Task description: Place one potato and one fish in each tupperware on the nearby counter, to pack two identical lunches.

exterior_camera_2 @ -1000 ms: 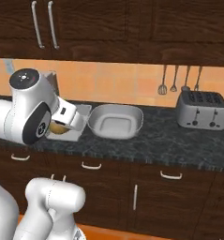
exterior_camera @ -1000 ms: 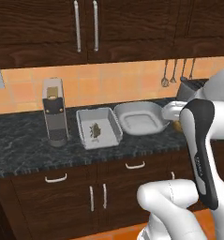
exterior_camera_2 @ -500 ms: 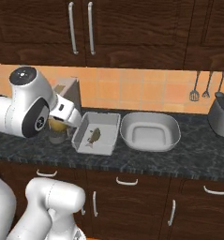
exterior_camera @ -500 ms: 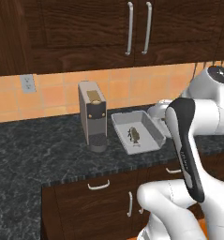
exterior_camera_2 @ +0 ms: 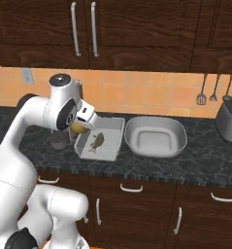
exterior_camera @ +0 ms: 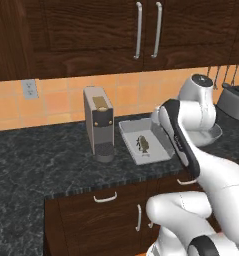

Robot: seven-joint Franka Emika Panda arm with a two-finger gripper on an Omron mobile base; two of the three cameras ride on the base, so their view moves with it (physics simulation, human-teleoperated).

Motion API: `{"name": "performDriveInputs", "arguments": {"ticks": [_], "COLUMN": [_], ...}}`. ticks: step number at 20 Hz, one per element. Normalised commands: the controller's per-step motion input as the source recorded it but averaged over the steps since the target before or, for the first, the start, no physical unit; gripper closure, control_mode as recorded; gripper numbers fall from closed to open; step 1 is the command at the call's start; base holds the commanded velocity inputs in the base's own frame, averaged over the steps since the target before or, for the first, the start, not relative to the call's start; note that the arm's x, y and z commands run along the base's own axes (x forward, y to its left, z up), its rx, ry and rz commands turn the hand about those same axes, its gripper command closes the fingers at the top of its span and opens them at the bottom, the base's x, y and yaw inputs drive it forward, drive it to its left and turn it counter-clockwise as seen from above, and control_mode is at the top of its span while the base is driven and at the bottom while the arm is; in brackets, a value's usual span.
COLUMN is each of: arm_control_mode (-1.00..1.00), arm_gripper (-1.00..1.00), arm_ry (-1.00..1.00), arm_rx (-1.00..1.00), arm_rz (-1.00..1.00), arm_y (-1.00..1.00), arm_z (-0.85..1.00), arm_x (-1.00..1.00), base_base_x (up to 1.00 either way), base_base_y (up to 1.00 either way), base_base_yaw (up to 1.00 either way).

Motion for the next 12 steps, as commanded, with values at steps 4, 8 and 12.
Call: {"name": "performDriveInputs", "arguments": {"ticks": [4,8,12], "arm_control_mode": [-1.0,-1.0,-1.0], "arm_gripper": [1.0,1.0,1.0], "arm_ry": [0.15,0.04,0.0], "arm_rx": [0.0,0.0,0.09], "arm_rz": [0.0,0.0,0.0], "arm_y": [-0.01,-0.01,0.0], "arm_z": [-0.39,-0.51,-0.77], "arm_x": [1.0,0.78,0.97], "base_base_x": [0.0,0.0,0.0], "base_base_y": [0.0,0.0,0.0], "base_base_yaw": [0.0,0.0,0.0]}}
